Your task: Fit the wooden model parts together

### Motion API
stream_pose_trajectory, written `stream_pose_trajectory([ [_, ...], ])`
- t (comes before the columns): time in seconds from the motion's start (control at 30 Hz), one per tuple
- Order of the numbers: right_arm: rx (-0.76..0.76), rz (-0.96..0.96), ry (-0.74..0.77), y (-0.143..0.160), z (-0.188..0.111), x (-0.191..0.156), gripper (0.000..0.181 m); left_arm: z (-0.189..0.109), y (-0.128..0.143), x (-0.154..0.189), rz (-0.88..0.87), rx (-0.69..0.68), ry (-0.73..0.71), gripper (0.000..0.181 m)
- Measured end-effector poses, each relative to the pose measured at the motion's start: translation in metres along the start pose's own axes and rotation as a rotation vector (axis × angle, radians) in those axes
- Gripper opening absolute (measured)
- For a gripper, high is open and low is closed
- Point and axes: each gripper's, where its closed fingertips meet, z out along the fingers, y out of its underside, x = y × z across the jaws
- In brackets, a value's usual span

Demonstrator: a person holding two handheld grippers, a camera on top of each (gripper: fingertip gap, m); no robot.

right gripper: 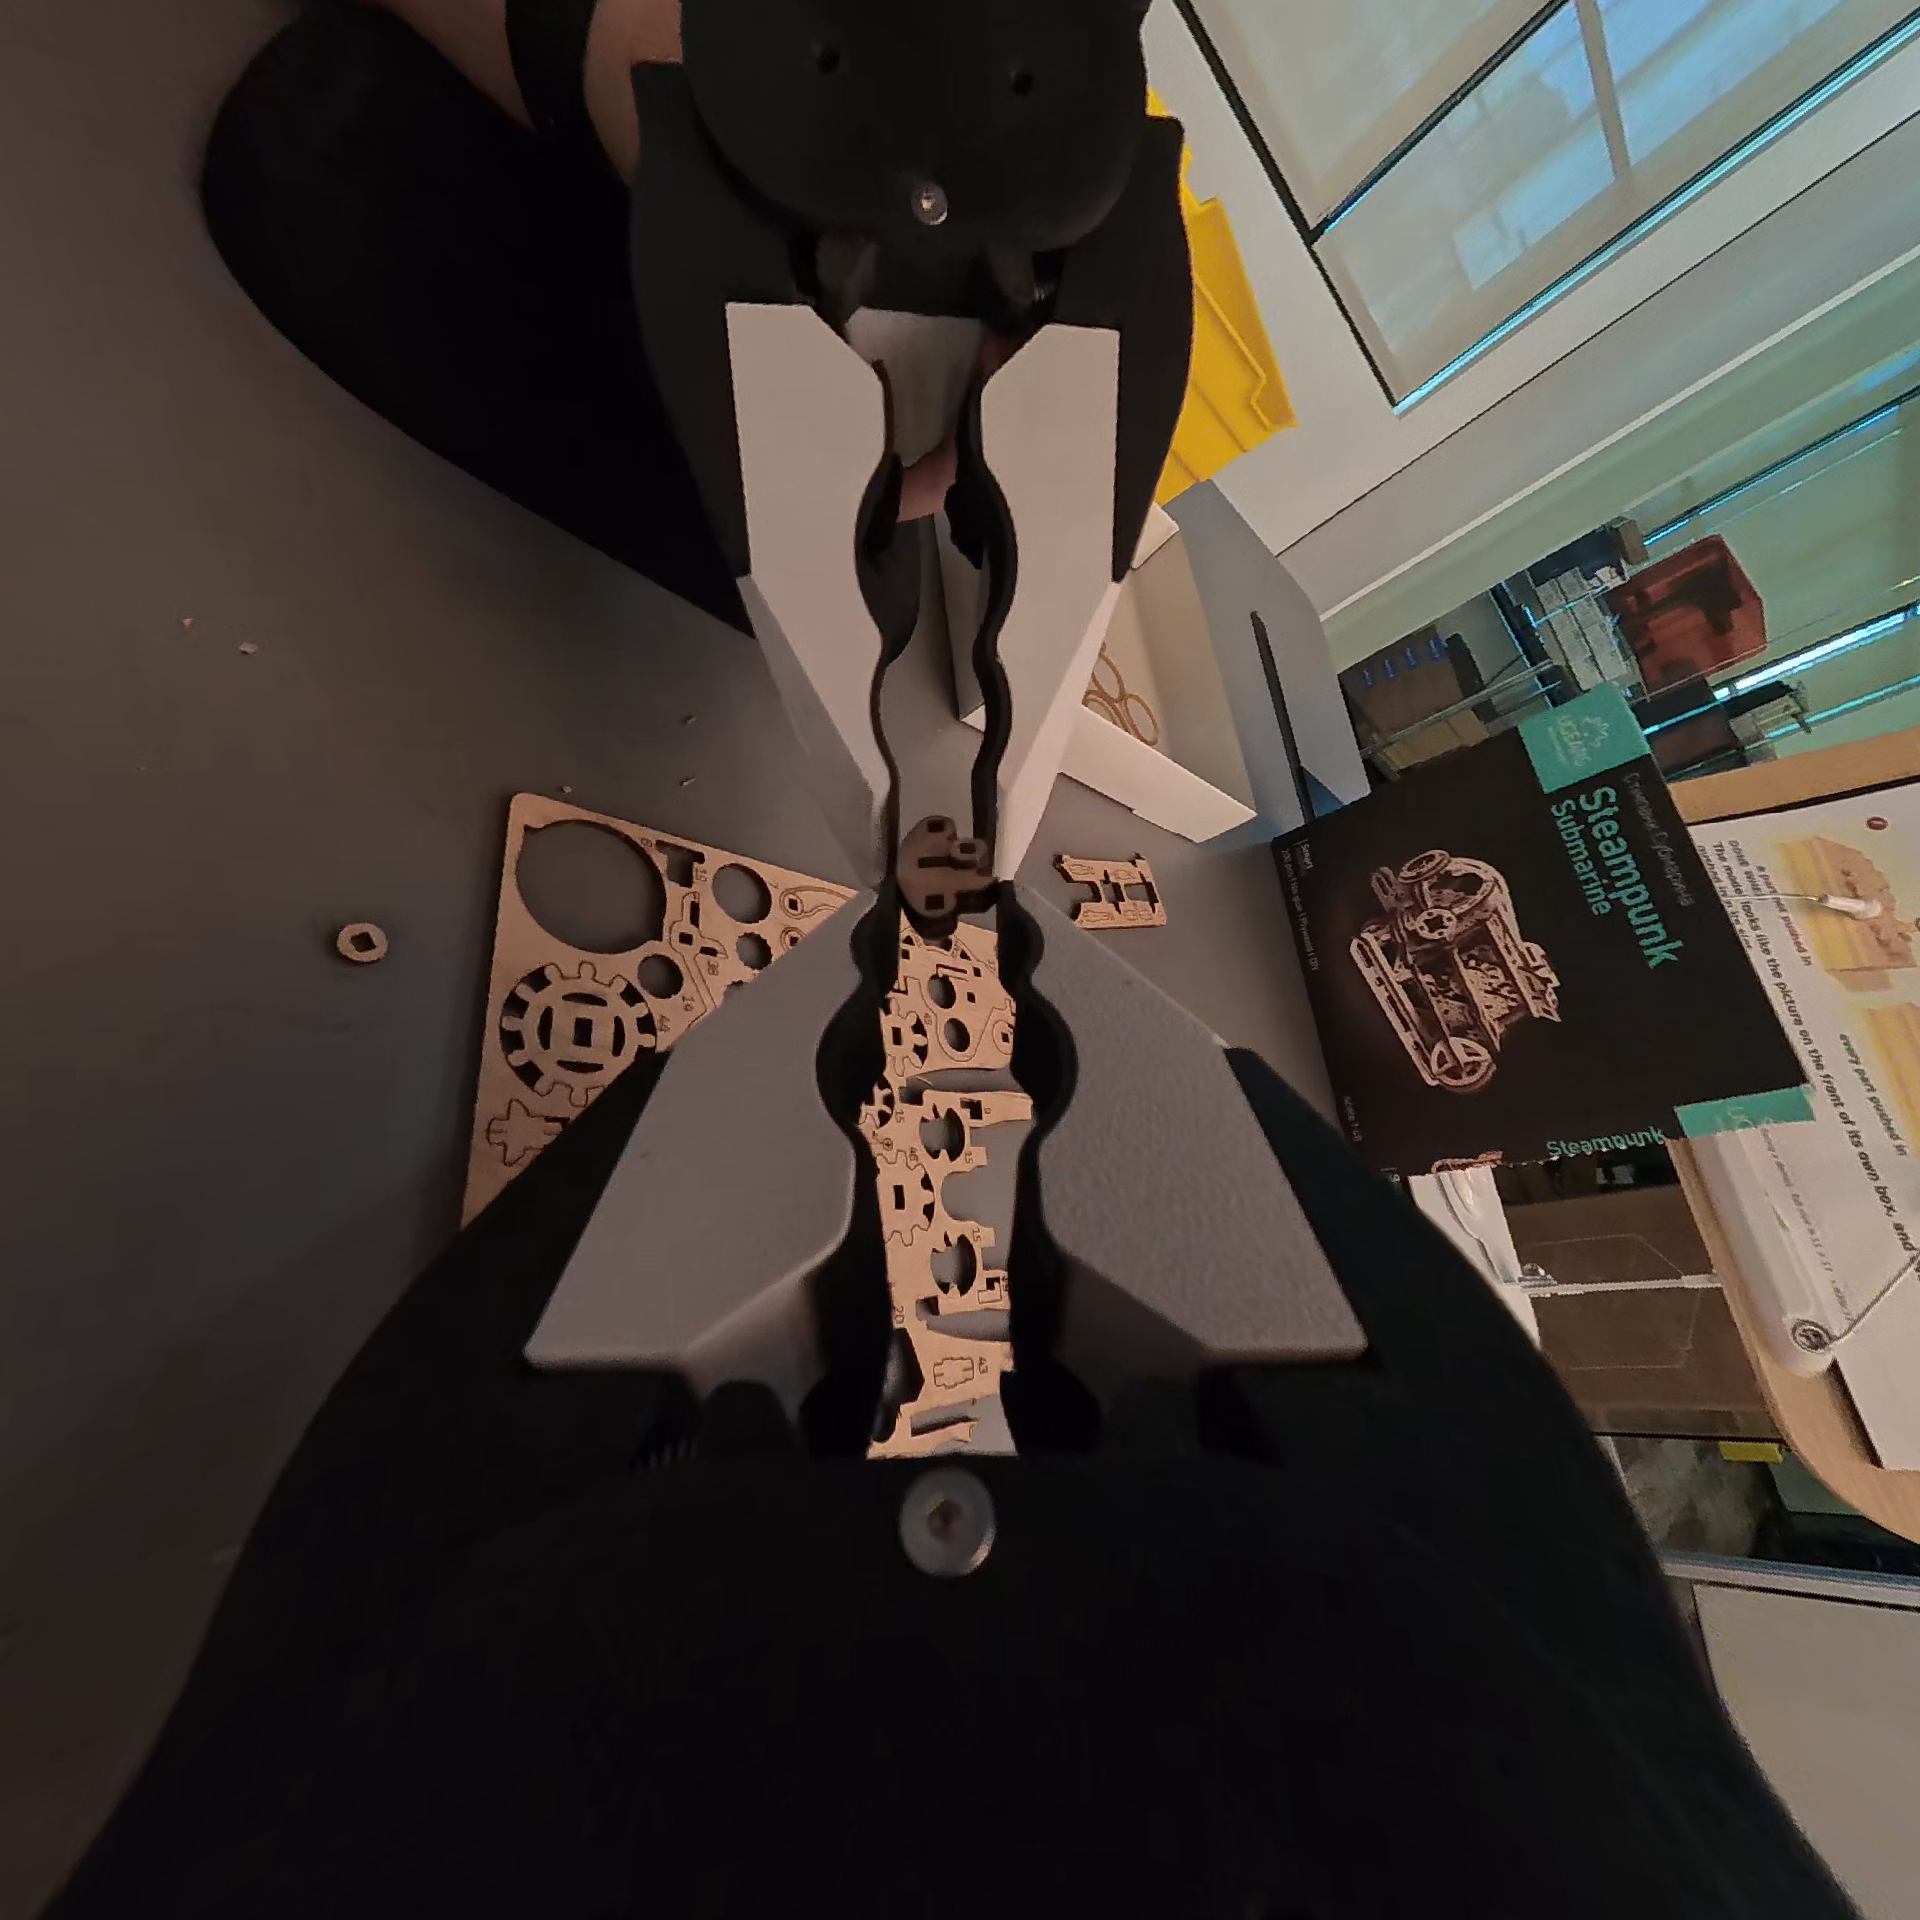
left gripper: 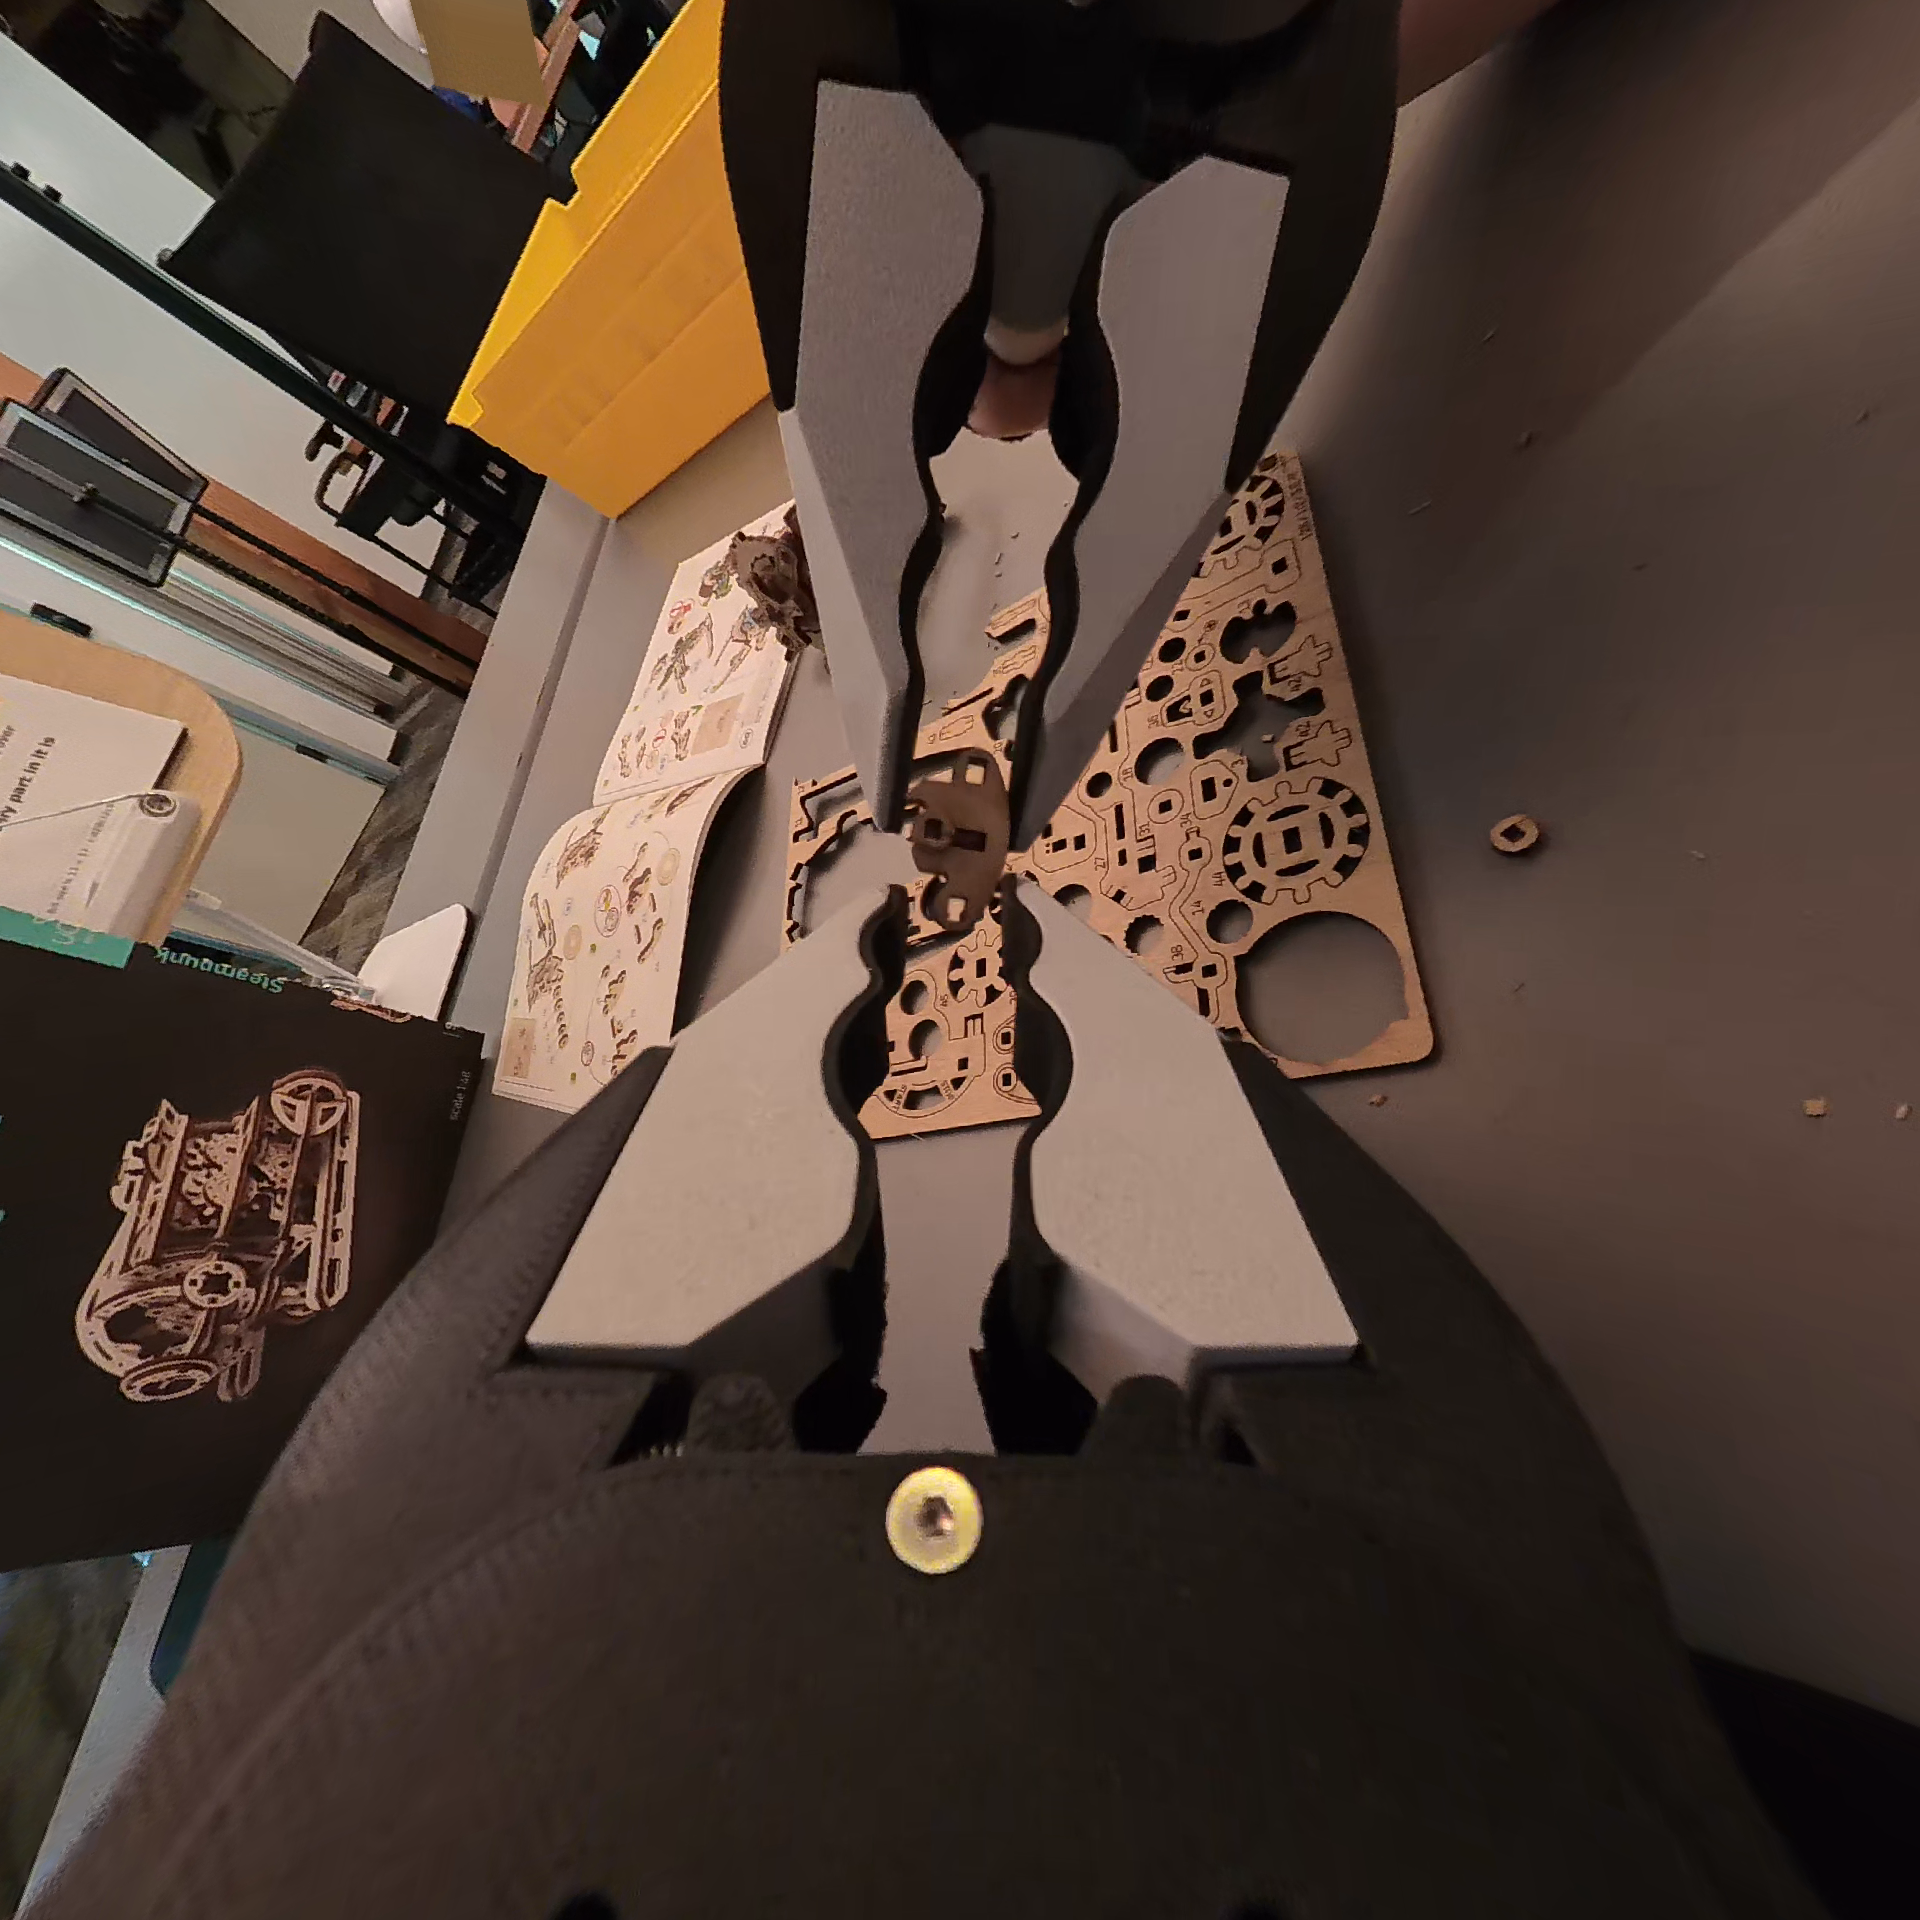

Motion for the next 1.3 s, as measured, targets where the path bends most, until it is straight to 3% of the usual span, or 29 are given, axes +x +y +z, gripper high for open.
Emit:
stream_pose_trajectory([
  [0.6, -0.034, -0.054, -0.007, 0.002, 0.003, -0.006, 0.017, 0.004, 0.004, 0.008, 0.039, -0.042, 0.018, 0.015],
  [0.83, -0.059, -0.083, 0.006, 0.002, 0.002, -0.005, 0.017, 0.005, 0.006, 0.007, -0.032, -0.049, 0.045, 0.016],
  [1.3, -0.1, -0.082, 0.015, 0.006, 0.004, -0.005, 0.017, 0.009, 0.01, 0.007, 0.061, -0.098, -0.004, 0.017],
])
